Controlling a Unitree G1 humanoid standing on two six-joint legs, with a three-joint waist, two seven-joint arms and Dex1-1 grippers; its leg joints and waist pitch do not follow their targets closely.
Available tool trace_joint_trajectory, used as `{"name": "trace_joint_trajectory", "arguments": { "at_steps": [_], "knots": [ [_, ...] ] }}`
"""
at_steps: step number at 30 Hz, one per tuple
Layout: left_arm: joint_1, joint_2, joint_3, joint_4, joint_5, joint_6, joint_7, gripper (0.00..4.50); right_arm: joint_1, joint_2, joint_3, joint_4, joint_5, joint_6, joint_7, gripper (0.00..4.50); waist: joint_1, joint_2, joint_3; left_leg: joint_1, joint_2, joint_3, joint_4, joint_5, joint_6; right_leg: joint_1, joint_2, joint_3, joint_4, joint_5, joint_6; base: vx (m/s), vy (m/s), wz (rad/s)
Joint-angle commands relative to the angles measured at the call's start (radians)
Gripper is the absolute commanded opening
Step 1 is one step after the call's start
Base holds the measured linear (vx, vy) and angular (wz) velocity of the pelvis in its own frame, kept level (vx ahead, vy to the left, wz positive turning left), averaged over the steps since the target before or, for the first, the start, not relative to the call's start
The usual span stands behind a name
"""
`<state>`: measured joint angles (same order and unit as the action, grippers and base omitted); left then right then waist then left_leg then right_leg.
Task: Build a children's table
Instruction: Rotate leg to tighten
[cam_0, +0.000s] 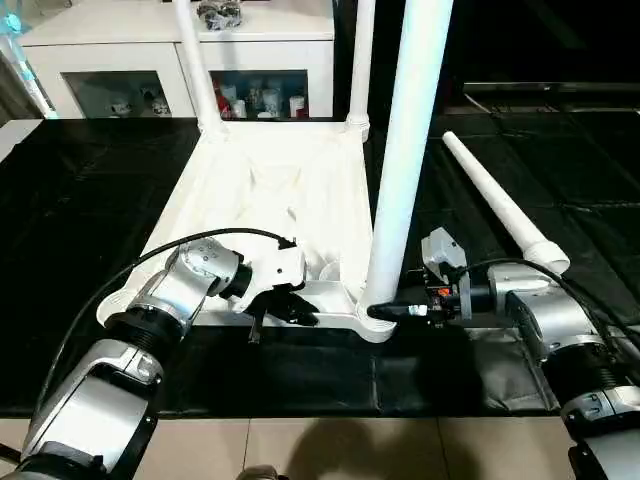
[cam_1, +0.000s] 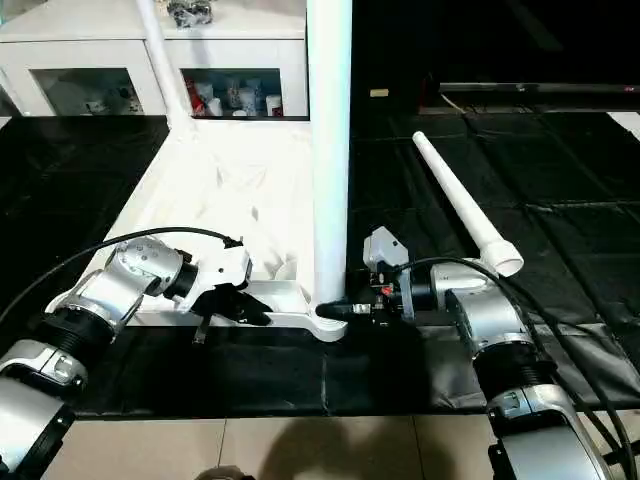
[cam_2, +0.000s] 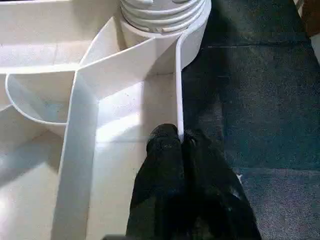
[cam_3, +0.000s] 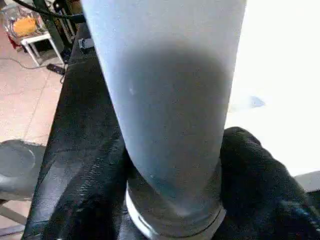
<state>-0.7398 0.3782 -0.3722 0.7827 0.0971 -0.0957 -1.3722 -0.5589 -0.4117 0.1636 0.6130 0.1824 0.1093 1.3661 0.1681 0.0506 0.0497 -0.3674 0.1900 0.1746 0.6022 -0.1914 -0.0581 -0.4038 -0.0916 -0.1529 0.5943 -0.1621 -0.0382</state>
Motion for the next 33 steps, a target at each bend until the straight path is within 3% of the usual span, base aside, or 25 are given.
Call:
{"name": "trace_joint_trajectory", "arguments": {
  "at_steps": [1, 4, 33],
  "knots": [
    [-0.011, -0.006, -0.019, -0.004, 0.014, -0.022, -0.011, 0.0, 0.015, -0.001, 0.022, -0.006, -0.014, 0.005, 0.011, 3.25, -0.007, -0.009, -0.079, 0.01, 0.056, -0.017, -0.063, -0.156, 0.075, 0.059, -0.082, 0.071, -0.073, -0.28, -0.145, 0.0, 0.0, 0.0],
    [-0.013, -0.006, -0.019, -0.001, 0.015, -0.022, -0.011, 0.0, 0.024, -0.001, 0.02, -0.011, -0.022, -0.019, -0.007, 3.38, -0.006, -0.009, -0.079, 0.008, 0.055, -0.016, -0.062, -0.152, 0.076, 0.06, -0.083, 0.07, -0.073, -0.271, -0.147, 0.0, 0.0, 0.0],
    [-0.019, -0.003, -0.021, 0.01, 0.022, -0.028, -0.018, 0.0, 0.042, -0.008, 0.042, -0.047, -0.019, 0.004, 0.021, 3.38, -0.006, -0.005, -0.08, 0.009, 0.055, -0.017, -0.062, -0.161, 0.075, 0.06, -0.082, 0.069, -0.074, -0.271, -0.147, 0.0, 0.0, 0.0]
  ]
}}
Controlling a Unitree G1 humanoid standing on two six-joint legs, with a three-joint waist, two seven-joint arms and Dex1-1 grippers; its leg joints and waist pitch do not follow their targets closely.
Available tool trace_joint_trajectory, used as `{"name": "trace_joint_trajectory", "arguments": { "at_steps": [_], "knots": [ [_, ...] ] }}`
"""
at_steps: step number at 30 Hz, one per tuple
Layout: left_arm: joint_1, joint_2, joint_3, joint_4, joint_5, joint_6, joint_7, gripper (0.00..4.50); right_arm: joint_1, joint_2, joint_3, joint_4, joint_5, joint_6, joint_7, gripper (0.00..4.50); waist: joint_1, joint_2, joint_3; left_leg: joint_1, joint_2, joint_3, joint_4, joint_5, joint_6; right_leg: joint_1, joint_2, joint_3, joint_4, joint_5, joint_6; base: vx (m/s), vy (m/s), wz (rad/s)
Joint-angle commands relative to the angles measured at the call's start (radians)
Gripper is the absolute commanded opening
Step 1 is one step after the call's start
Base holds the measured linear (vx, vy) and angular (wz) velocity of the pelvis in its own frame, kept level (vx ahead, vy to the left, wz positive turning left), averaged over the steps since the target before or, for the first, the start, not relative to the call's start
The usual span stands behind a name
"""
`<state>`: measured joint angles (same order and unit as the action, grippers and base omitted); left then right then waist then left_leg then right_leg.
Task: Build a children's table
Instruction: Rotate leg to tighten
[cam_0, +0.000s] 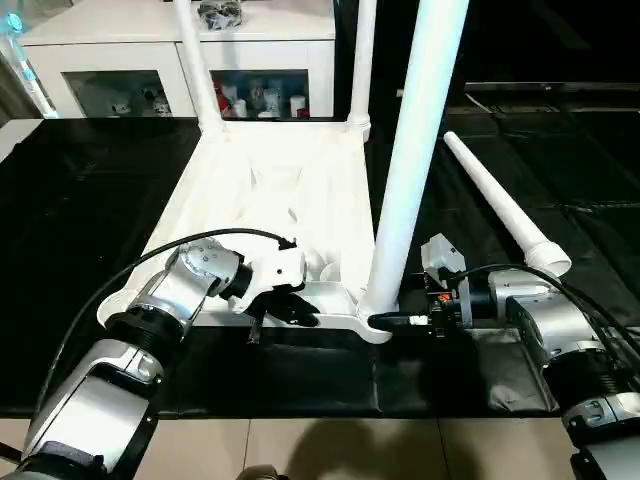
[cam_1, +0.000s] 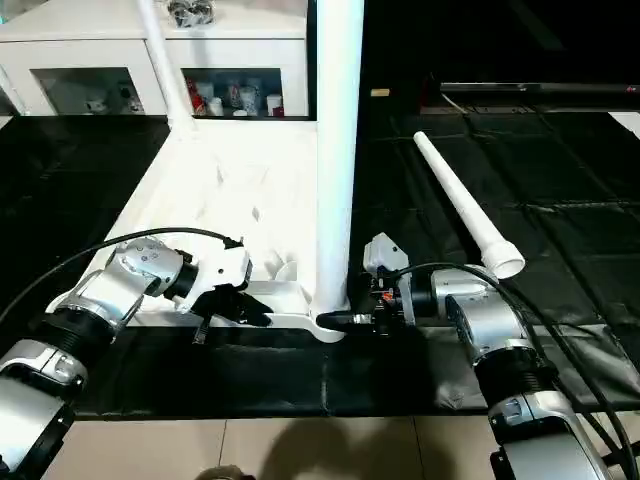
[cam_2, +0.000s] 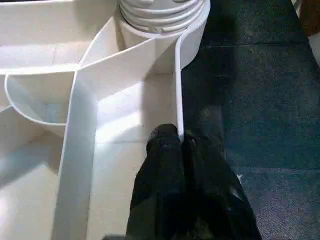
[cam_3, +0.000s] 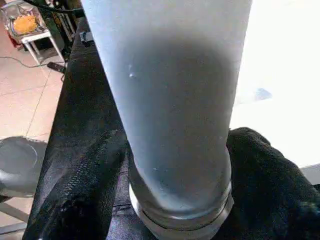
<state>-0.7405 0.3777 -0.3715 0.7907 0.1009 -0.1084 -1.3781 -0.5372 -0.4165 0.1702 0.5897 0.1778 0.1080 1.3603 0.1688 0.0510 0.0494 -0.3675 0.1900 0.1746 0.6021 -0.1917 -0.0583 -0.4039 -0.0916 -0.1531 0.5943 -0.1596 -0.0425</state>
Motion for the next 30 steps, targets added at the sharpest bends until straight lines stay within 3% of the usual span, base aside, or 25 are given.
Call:
{"name": "trace_joint_trajectory", "arguments": {
  "at_steps": [1, 4, 6, 10, 24, 30],
  "knots": [
    [-0.018, -0.002, -0.021, 0.002, 0.018, -0.015, -0.012, 0.0, 0.02, -0.002, 0.035, -0.024, -0.012, 0.011, 0.028, 3.38, -0.007, -0.005, -0.08, 0.009, 0.055, -0.017, -0.062, -0.161, 0.075, 0.061, -0.082, 0.069, -0.074, -0.276, -0.141, 0.0, 0.0, 0.0],
    [-0.018, -0.003, -0.021, 0.003, 0.018, -0.015, -0.012, 0.0, 0.015, 0.003, 0.029, -0.02, -0.002, 0.04, 0.024, 3.38, -0.007, -0.005, -0.08, 0.01, 0.056, -0.018, -0.063, -0.16, 0.076, 0.06, -0.081, 0.069, -0.074, -0.276, -0.141, 0.0, 0.0, 0.0],
    [-0.018, -0.003, -0.021, 0.003, 0.018, -0.014, -0.012, 0.0, 0.014, 0.004, 0.029, -0.021, -0.001, 0.039, 0.023, 3.56, -0.006, -0.005, -0.08, 0.009, 0.055, -0.017, -0.062, -0.159, 0.075, 0.06, -0.083, 0.069, -0.074, -0.276, -0.141, 0.0, 0.0, 0.0],
    [-0.017, -0.003, -0.021, 0.002, 0.018, -0.013, -0.014, 0.0, 0.013, 0.009, 0.027, -0.017, -0.014, 0.006, 0.0, 3.56, -0.006, -0.006, -0.08, 0.009, 0.054, -0.017, -0.062, -0.158, 0.074, 0.06, -0.082, 0.069, -0.074, -0.279, -0.138, 0.0, 0.0, 0.0],
    [-0.017, -0.002, -0.021, 0.003, 0.021, -0.013, -0.016, 0.0, 0.005, 0.019, 0.033, 0.003, -0.027, 0.011, -0.026, 3.56, -0.007, -0.005, -0.079, 0.009, 0.055, -0.018, -0.063, -0.161, 0.07, 0.06, -0.082, 0.069, -0.074, -0.285, -0.139, 0.0, 0.0, 0.0],
    [-0.019, -0.003, -0.021, 0.007, 0.021, -0.013, -0.018, 0.0, 0.004, 0.03, 0.022, -0.002, -0.004, 0.032, -0.019, 3.14, -0.007, -0.005, -0.081, 0.009, 0.055, -0.018, -0.062, -0.154, 0.072, 0.06, -0.082, 0.069, -0.072, -0.271, -0.139, 0.0, 0.0, 0.0]
  ]
}}
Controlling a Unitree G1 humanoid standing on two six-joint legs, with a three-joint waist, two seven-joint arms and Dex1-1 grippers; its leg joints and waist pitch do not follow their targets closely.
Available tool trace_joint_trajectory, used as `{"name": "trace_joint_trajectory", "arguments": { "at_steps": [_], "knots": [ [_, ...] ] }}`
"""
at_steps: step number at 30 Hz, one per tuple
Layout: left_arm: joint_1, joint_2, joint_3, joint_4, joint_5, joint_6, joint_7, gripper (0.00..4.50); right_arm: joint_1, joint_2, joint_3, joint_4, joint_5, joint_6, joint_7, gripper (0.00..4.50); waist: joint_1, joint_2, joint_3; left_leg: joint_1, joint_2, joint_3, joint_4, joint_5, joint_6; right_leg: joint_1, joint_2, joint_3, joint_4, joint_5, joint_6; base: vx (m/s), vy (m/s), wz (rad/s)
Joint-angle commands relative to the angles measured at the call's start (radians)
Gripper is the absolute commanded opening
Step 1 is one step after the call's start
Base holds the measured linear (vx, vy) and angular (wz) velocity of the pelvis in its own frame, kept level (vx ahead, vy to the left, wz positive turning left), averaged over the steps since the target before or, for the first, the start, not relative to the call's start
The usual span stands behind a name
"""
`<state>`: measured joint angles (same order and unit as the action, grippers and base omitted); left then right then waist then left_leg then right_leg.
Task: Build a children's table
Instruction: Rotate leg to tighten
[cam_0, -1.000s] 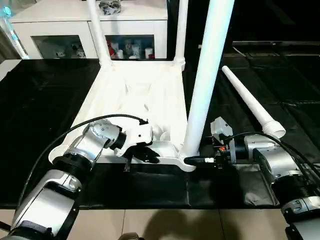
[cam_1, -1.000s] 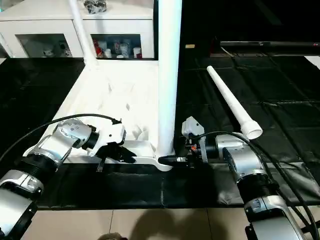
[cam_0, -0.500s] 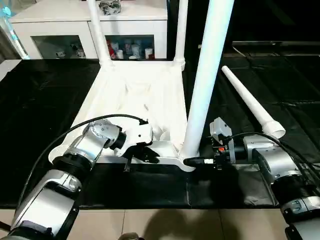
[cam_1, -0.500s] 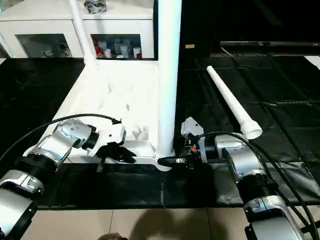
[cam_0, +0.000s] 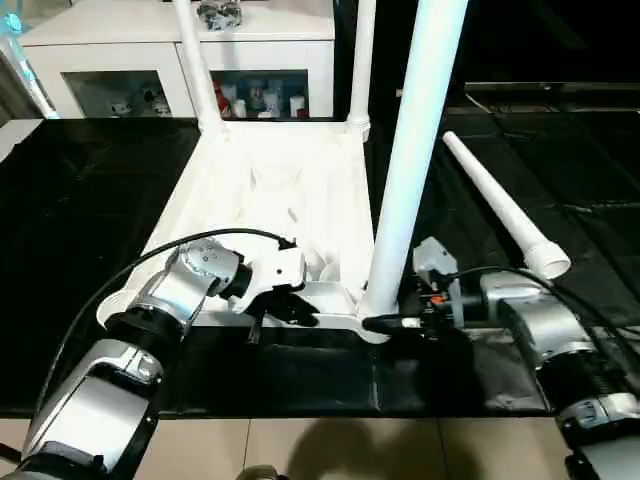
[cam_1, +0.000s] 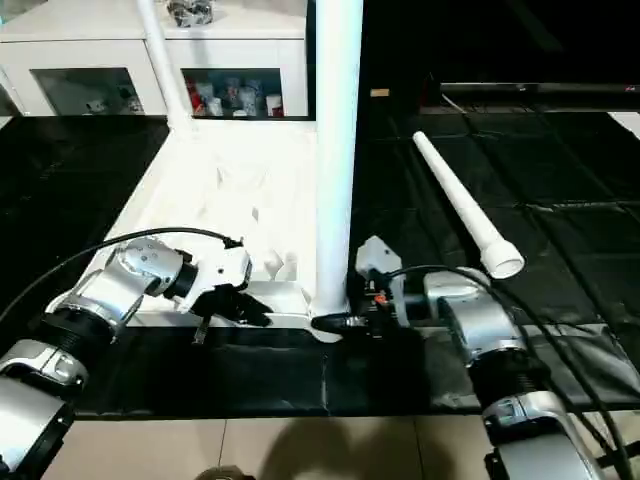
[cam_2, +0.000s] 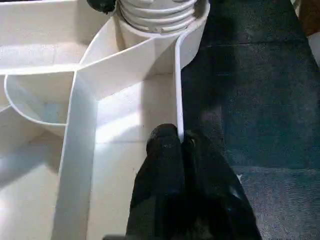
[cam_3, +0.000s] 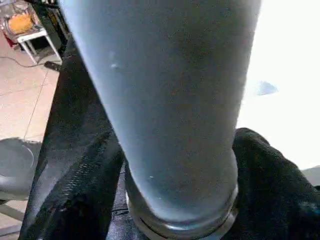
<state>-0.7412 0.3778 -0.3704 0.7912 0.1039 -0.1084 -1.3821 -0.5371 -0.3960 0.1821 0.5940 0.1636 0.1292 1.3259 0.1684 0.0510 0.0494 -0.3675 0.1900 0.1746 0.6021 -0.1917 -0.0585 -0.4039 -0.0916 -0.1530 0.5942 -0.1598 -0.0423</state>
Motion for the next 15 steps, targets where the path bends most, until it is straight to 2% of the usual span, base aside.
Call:
{"name": "trace_joint_trajectory", "arguments": {
  "at_steps": [1, 6, 10, 13, 15],
  "knots": [
    [-0.018, -0.002, -0.022, 0.006, 0.018, -0.014, -0.014, 0.0, 0.004, 0.009, 0.011, -0.007, 0.011, 0.011, 0.016, 3.04, -0.006, -0.005, -0.081, 0.009, 0.055, -0.017, -0.062, -0.152, 0.073, 0.06, -0.082, 0.07, -0.072, -0.266, -0.141, 0.0, 0.0, 0.0],
    [-0.017, -0.002, -0.023, 0.005, 0.019, -0.011, -0.017, 0.0, 0.017, 0.008, 0.014, -0.023, 0.018, 0.019, 0.03, 2.76, -0.006, -0.004, -0.08, 0.009, 0.055, -0.018, -0.062, -0.157, 0.073, 0.061, -0.082, 0.069, -0.072, -0.263, -0.145, 0.0, 0.0, 0.0],
    [-0.01, -0.004, -0.022, 0.0, 0.016, -0.002, -0.018, 0.0, 0.038, 0.01, 0.013, -0.042, 0.023, 0.024, 0.029, 2.69, -0.005, -0.005, -0.08, 0.01, 0.056, -0.018, -0.063, -0.16, 0.072, 0.061, -0.082, 0.07, -0.074, -0.276, -0.137, 0.0, 0.0, 0.0],
    [0.002, -0.018, -0.013, -0.017, 0.001, 0.032, -0.01, 0.0, 0.072, 0.025, 0.007, -0.073, 0.037, 0.036, 0.008, 2.67, -0.003, -0.004, -0.08, 0.009, 0.056, -0.018, -0.063, -0.159, 0.073, 0.06, -0.083, 0.07, -0.073, -0.271, -0.14, 0.0, 0.0, 0.0],
    [0.012, -0.039, 0.0, -0.037, -0.015, 0.079, 0.014, 0.0, 0.098, 0.051, -0.003, -0.092, 0.04, 0.045, -0.05, 2.66, -0.004, -0.003, -0.077, 0.011, 0.057, -0.018, -0.066, -0.179, 0.063, 0.06, -0.085, 0.07, -0.078, -0.306, -0.135, 0.0, 0.0, 0.0]
  ]
}}
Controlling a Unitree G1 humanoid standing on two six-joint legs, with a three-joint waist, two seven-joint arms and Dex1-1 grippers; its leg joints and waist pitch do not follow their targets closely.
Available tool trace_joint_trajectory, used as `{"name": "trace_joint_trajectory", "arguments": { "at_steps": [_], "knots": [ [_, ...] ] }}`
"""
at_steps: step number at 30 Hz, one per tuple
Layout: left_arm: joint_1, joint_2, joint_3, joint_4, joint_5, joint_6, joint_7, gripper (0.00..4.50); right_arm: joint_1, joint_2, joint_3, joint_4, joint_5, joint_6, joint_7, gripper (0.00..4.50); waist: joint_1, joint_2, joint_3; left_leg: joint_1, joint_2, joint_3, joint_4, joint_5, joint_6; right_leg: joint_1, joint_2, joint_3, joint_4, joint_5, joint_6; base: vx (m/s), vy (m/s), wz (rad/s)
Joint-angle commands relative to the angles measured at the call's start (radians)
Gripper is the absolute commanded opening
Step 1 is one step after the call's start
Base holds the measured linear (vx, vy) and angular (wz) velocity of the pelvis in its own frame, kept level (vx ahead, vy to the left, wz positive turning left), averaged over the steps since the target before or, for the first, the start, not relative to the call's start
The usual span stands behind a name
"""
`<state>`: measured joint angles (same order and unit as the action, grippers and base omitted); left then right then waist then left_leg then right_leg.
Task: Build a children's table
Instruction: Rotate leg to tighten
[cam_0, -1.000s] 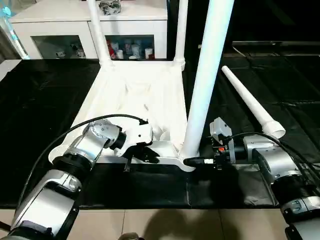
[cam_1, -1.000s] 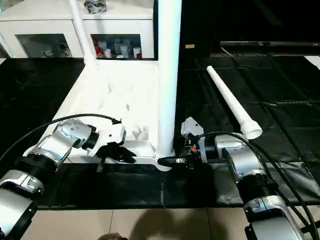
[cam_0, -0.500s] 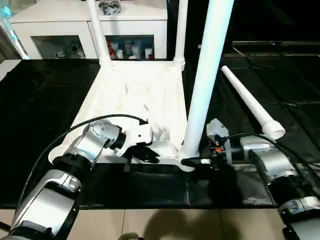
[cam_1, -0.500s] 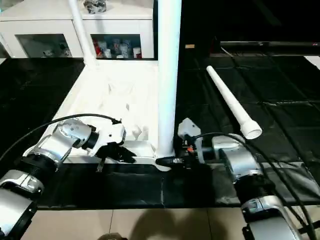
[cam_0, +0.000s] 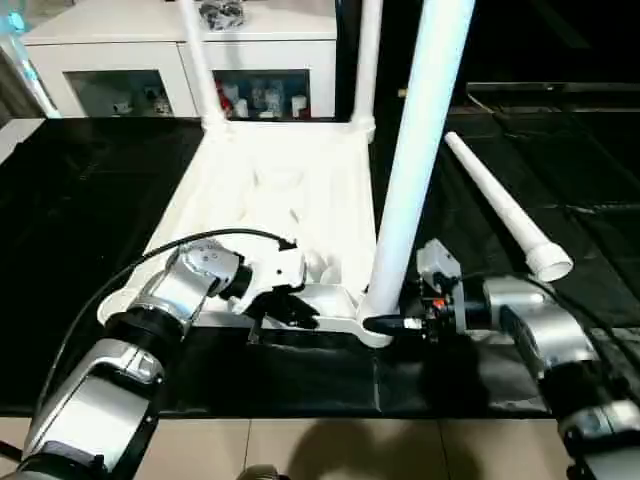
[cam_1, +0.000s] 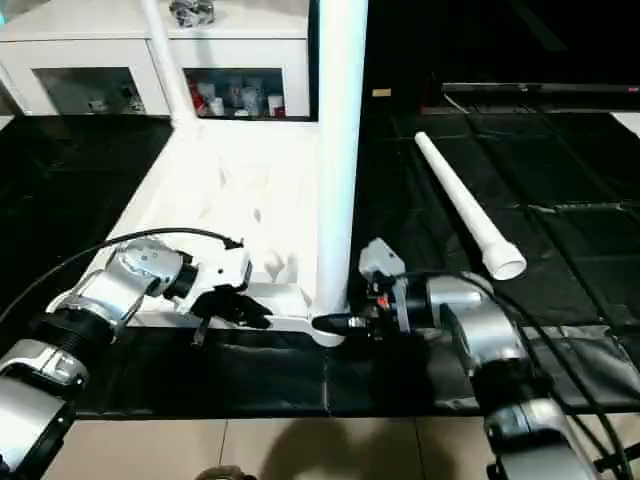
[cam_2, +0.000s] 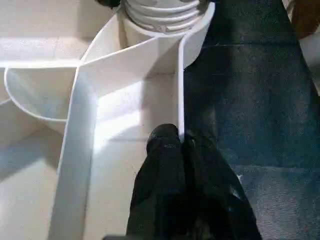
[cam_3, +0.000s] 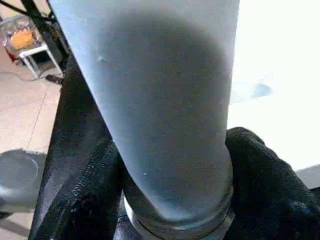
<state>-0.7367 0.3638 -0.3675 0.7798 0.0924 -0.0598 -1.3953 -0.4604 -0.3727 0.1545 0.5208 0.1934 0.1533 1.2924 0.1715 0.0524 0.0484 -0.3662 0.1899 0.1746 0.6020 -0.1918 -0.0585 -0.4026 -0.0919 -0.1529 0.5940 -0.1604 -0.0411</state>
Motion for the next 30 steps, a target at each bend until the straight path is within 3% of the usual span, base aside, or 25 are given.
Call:
{"name": "trace_joint_trajectory", "arguments": {
  "at_steps": [1, 4, 6, 7, 8, 9, 10, 11, 12, 13, 14, 15, 16, 17, 18, 19, 20, 21, 23, 24, 25, 29, 30],
  "knots": [
    [0.01, -0.038, 0.005, -0.035, -0.01, 0.054, 0.046, 0.0, 0.033, 0.041, 0.02, -0.024, 0.008, 0.018, -0.048, 2.66, -0.01, -0.004, -0.074, 0.011, 0.057, -0.019, -0.068, -0.193, 0.058, 0.058, -0.084, 0.069, -0.082, -0.326, -0.131, 0.0, 0.0, 0.0],
    [0.008, -0.085, 0.037, -0.05, -0.035, 0.133, 0.115, 0.0, 0.049, 0.086, 0.004, -0.018, -0.01, 0.045, -0.164, 2.66, -0.018, -0.003, -0.063, 0.019, 0.053, -0.02, -0.073, -0.249, 0.038, 0.056, -0.084, 0.063, -0.097, -0.423, -0.111, 0.0, 0.0, 0.0],
    [-0.001, -0.133, 0.068, -0.061, -0.053, 0.208, 0.192, 0.0, 0.05, 0.134, -0.019, 0.004, -0.024, 0.079, -0.283, 2.66, -0.039, -0.003, -0.05, 0.037, 0.04, -0.022, -0.071, -0.344, 0.016, 0.049, -0.083, 0.048, -0.127, -0.601, -0.051, 0.0, 0.0, 0.0],
    [-0.001, -0.133, 0.068, -0.061, -0.053, 0.208, 0.192, 0.0, 0.05, 0.134, -0.019, 0.004, -0.024, 0.079, -0.283, 2.66, -0.049, -0.002, -0.048, 0.042, 0.04, -0.021, -0.069, -0.362, 0.01, 0.047, -0.082, 0.044, -0.132, -0.625, -0.041, 0.0, 0.0, 0.0],
    [-0.019, -0.201, 0.105, -0.074, -0.064, 0.305, 0.319, 0.0, 0.024, 0.216, -0.069, 0.057, -0.026, 0.12, -0.465, 2.66, -0.058, -0.002, -0.05, 0.048, 0.035, -0.025, -0.066, -0.376, 0.006, 0.05, -0.083, 0.032, -0.143, -0.65, -0.019, 0.0, 0.0, 0.0],
    [-0.024, -0.223, 0.118, -0.082, -0.064, 0.343, 0.364, 0.0, 0.012, 0.246, -0.089, 0.075, -0.024, 0.137, -0.531, 2.66, -0.078, 0.008, -0.048, 0.048, 0.043, -0.032, -0.071, -0.398, -0.008, 0.054, -0.082, 0.022, -0.144, -0.631, -0.019, 0.0, 0.0, 0.0],
    [-0.031, -0.244, 0.129, -0.084, -0.063, 0.366, 0.403, 0.0, -0.005, 0.274, -0.105, 0.099, -0.024, 0.138, -0.591, 2.66, -0.1, 0.009, -0.045, 0.049, 0.046, -0.041, -0.073, -0.461, -0.011, 0.061, -0.075, -0.003, -0.155, -0.635, 0.007, 0.0, 0.0, 0.0],
    [-0.039, -0.262, 0.139, -0.082, -0.062, 0.378, 0.441, 0.0, -0.024, 0.299, -0.12, 0.125, -0.021, 0.137, -0.642, 2.66, -0.111, 0.015, -0.042, 0.051, 0.052, -0.045, -0.076, -0.505, -0.008, 0.064, -0.074, -0.013, -0.157, -0.629, 0.018, 0.0, 0.0, 0.0],
    [-0.045, -0.274, 0.146, -0.08, -0.059, 0.387, 0.465, 0.0, -0.037, 0.316, -0.134, 0.142, -0.014, 0.144, -0.675, 2.66, -0.132, 0.019, -0.044, 0.031, 0.068, -0.061, -0.092, -0.567, -0.005, 0.091, -0.073, -0.015, -0.139, -0.583, 0.036, 0.0, 0.0, 0.0],
    [-0.057, -0.3, 0.16, -0.074, -0.057, 0.402, 0.514, 0.0, -0.067, 0.348, -0.158, 0.178, 0.001, 0.152, -0.727, 2.66, -0.138, 0.026, -0.045, 0.023, 0.078, -0.067, -0.103, -0.601, -0.005, 0.099, -0.073, -0.005, -0.122, -0.555, 0.034, 0.0, 0.0, 0.0],
    [-0.066, -0.318, 0.17, -0.071, -0.058, 0.415, 0.547, 0.0, -0.088, 0.367, -0.163, 0.2, 0.004, 0.146, -0.75, 2.66, -0.14, 0.037, -0.043, 0.023, 0.1, -0.076, -0.134, -0.695, -0.014, 0.102, -0.067, 0.02, -0.072, -0.468, -0.001, 0.0, 0.0, 0.0],
    [-0.075, -0.336, 0.165, -0.074, -0.048, 0.424, 0.574, 0.0, -0.125, 0.39, -0.163, 0.239, -0.004, 0.125, -0.784, 2.66, -0.144, 0.027, -0.039, 0.029, 0.1, -0.072, -0.148, -0.753, -0.034, 0.094, -0.066, 0.046, -0.048, -0.41, -0.036, 0.0, 0.0, 0.0],
    [-0.075, -0.337, 0.162, -0.076, -0.044, 0.423, 0.577, 0.0, -0.131, 0.394, -0.162, 0.244, -0.006, 0.119, -0.787, 2.66, -0.151, 0.011, -0.033, 0.04, 0.073, -0.063, -0.129, -0.738, -0.038, 0.076, -0.071, 0.044, -0.087, -0.499, -0.029, 0.0, 0.0, 0.0],
    [-0.074, -0.334, 0.145, -0.082, -0.023, 0.413, 0.581, 0.0, -0.144, 0.405, -0.162, 0.252, -0.01, 0.098, -0.785, 2.66, -0.149, -0.014, -0.041, 0.089, -0.003, -0.034, -0.045, -0.545, -0.021, 0.026, -0.1, 0.017, -0.172, -0.741, -0.001, 0.0, 0.0, 0.0],
    [-0.072, -0.328, 0.137, -0.084, -0.013, 0.403, 0.578, 0.0, -0.147, 0.407, -0.166, 0.254, -0.009, 0.094, -0.786, 2.66, -0.146, -0.02, -0.032, 0.06, -0.026, -0.021, -0.012, -0.359, 0.023, 0.044, -0.109, -0.008, -0.195, -0.846, 0.06, 0.063, -0.028, -0.13],
    [-0.069, -0.318, 0.126, -0.085, 0.001, 0.391, 0.576, 0.0, -0.149, 0.406, -0.165, 0.256, -0.011, 0.09, -0.782, 3.0, -0.135, -0.008, -0.044, 0.037, -0.017, -0.026, -0.029, -0.301, 0.039, 0.073, -0.112, 0.002, -0.181, -0.808, 0.073, 0.063, -0.028, -0.13],
    [-0.063, -0.309, 0.12, -0.092, 0.013, 0.391, 0.578, 0.0, -0.149, 0.407, -0.173, 0.257, -0.018, 0.091, -0.786, 3.21, -0.132, 0.002, -0.049, 0.004, 0.009, -0.046, -0.056, -0.265, 0.047, 0.086, -0.099, 0.002, -0.163, -0.705, 0.075, 0.079, -0.015, -0.16],
    [-0.063, -0.309, 0.12, -0.092, 0.014, 0.391, 0.578, 0.0, -0.149, 0.407, -0.173, 0.257, -0.018, 0.091, -0.786, 3.35, -0.135, 0.013, -0.059, 0.018, 0.031, -0.054, -0.066, -0.285, 0.039, 0.077, -0.093, 0.006, -0.155, -0.579, 0.03, 0.0, 0.0, 0.0],
    [-0.042, -0.273, 0.105, -0.107, 0.039, 0.374, 0.57, 0.0, -0.132, 0.393, -0.174, 0.247, -0.044, 0.077, -0.781, 3.44, -0.136, 0.012, -0.063, 0.007, 0.048, -0.062, -0.077, -0.277, 0.04, 0.082, -0.09, 0.016, -0.125, -0.396, -0.053, 0.0, 0.0, 0.0],
    [-0.041, -0.272, 0.105, -0.107, 0.04, 0.373, 0.569, 0.0, -0.131, 0.392, -0.173, 0.246, -0.045, 0.077, -0.78, 3.44, -0.138, 0.013, -0.061, 0.005, 0.049, -0.059, -0.079, -0.286, 0.044, 0.081, -0.091, 0.021, -0.118, -0.363, -0.082, 0.0, 0.0, 0.0],
    [-0.037, -0.265, 0.101, -0.111, 0.042, 0.367, 0.567, 0.0, -0.128, 0.387, -0.171, 0.248, -0.05, 0.069, -0.78, 3.57, -0.137, 0.013, -0.064, 0.008, 0.047, -0.056, -0.077, -0.284, 0.044, 0.081, -0.092, 0.022, -0.116, -0.354, -0.092, 0.0, 0.0, 0.0],
    [-0.018, -0.221, 0.095, -0.116, 0.033, 0.336, 0.516, 0.0, -0.087, 0.322, -0.134, 0.216, -0.068, -0.001, -0.698, 4.01, -0.123, 0.01, -0.072, 0.001, 0.044, -0.046, -0.07, -0.18, 0.073, 0.085, -0.096, 0.033, -0.098, -0.241, -0.133, 0.0, 0.0, 0.0],
    [-0.012, -0.2, 0.092, -0.118, 0.032, 0.321, 0.483, 0.0, -0.068, 0.294, -0.138, 0.185, -0.055, -0.012, -0.656, 4.08, -0.117, 0.011, -0.078, -0.004, 0.047, -0.046, -0.066, -0.12, 0.093, 0.092, -0.095, 0.035, -0.085, -0.173, -0.148, 0.0, 0.0, 0.0]
  ]
}}
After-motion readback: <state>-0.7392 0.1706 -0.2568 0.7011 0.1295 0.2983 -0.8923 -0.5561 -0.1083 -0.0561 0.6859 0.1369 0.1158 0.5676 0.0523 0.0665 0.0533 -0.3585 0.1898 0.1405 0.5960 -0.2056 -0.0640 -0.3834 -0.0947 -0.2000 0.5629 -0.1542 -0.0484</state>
